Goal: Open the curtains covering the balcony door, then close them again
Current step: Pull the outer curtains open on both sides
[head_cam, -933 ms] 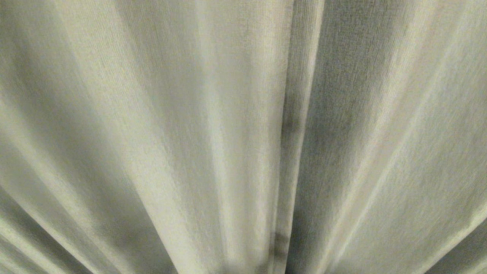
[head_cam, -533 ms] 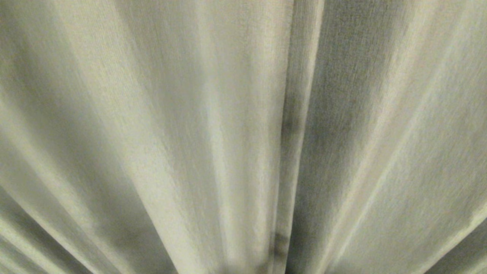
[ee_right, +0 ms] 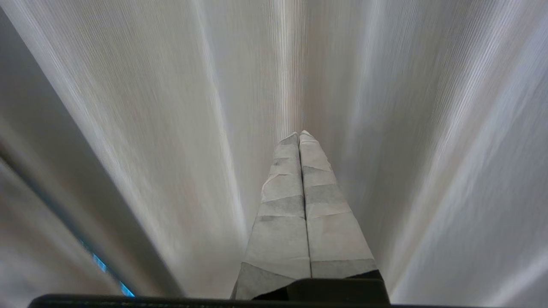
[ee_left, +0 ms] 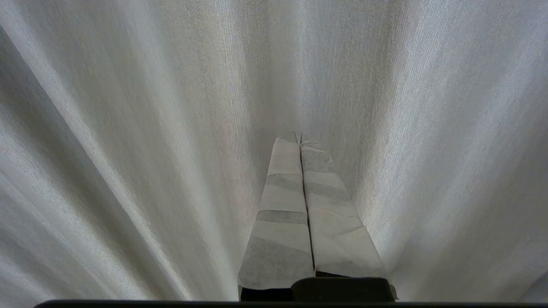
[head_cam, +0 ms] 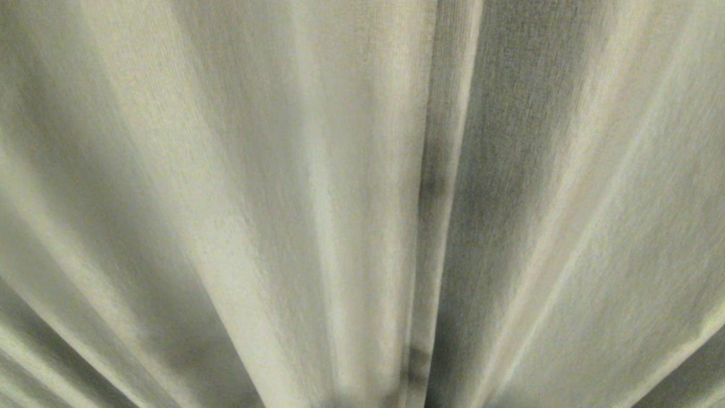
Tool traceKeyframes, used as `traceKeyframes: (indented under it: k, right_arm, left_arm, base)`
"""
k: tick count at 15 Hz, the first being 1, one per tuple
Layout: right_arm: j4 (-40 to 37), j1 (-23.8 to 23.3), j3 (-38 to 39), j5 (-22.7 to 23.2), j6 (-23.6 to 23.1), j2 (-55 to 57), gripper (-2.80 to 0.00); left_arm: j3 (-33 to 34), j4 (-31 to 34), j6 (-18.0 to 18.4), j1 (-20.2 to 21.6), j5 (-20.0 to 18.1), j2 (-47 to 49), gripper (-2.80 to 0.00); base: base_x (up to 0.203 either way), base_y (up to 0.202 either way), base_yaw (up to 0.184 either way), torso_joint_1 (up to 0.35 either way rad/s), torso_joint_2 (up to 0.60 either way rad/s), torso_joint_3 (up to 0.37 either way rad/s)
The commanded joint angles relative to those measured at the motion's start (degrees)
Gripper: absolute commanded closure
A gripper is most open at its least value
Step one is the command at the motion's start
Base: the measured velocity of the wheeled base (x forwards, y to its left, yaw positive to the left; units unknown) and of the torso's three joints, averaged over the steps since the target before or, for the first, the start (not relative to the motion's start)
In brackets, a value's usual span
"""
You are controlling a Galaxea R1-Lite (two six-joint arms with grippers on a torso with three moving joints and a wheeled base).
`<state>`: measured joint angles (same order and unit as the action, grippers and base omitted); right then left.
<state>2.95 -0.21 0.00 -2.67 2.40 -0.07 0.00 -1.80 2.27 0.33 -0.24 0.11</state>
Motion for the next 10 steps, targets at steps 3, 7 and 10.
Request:
traceKeyframes:
  k: [3,7,10]
  right_arm:
    - [1.73,0.0,-1.35,0.21,-0.56,0.07,0.0]
    - [0.23,0.03,-5.47,0.3,-0.47,0.67,0.0]
    - [0.39,0.2,-8.34,0.31,-0.45,4.62,0.0]
  left_arm:
    - [0.0,-0.04,0.02,0.02,-0.02,-0.02,0.0]
    - [0.0,-0.04,0.02,0.02,-0.02,-0.02,0.0]
    - [0.0,-0.04,0.02,0.02,-0.02,-0.02,0.0]
  base:
    - [0.0,0.0,0.0,0.0,0.0,0.0]
    - [0.0,0.0,0.0,0.0,0.0,0.0]
    - [0.0,0.0,0.0,0.0,0.0,0.0]
